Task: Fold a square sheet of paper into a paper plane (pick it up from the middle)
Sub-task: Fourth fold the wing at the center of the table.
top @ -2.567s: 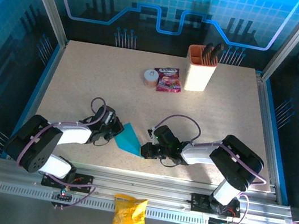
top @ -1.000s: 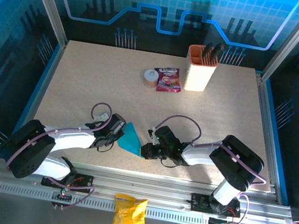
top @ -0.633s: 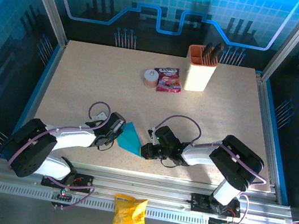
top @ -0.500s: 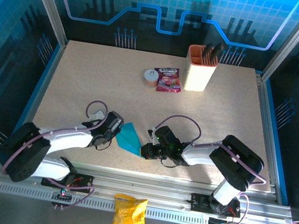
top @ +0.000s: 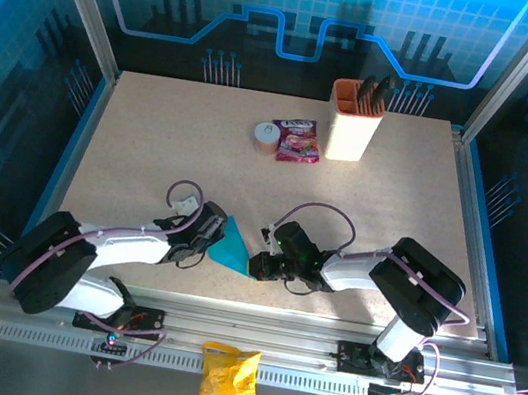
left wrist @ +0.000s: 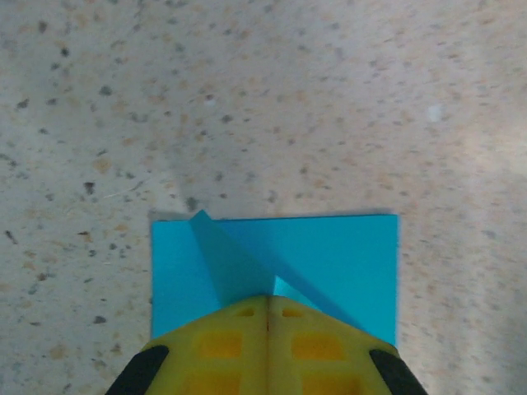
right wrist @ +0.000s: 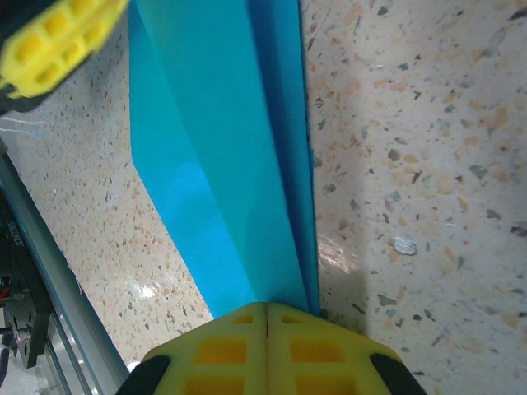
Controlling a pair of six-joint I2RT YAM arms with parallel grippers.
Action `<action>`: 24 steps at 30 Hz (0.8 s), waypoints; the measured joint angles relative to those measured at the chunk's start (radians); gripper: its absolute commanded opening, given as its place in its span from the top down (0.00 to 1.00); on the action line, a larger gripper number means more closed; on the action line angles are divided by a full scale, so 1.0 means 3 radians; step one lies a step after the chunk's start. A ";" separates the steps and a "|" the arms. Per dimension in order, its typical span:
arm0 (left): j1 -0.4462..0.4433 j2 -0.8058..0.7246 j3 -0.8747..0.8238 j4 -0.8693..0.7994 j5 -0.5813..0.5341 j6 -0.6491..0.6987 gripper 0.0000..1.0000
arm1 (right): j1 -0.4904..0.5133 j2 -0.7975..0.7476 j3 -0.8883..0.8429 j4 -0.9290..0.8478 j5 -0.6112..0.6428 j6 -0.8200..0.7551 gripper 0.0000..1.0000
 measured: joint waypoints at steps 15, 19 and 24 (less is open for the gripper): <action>0.0243 0.0191 0.0084 -0.0023 -0.0046 -0.0337 0.99 | 0.0000 0.0003 0.0003 -0.0006 -0.0001 -0.0001 1.00; 0.0445 0.0175 0.0084 -0.0027 0.0053 -0.0387 0.99 | -0.0003 0.0005 0.0003 0.0000 -0.0009 0.0000 1.00; 0.0673 0.0145 0.0083 -0.0029 0.0256 -0.0409 0.99 | -0.0006 0.0006 0.0003 0.0001 -0.0015 0.0000 1.00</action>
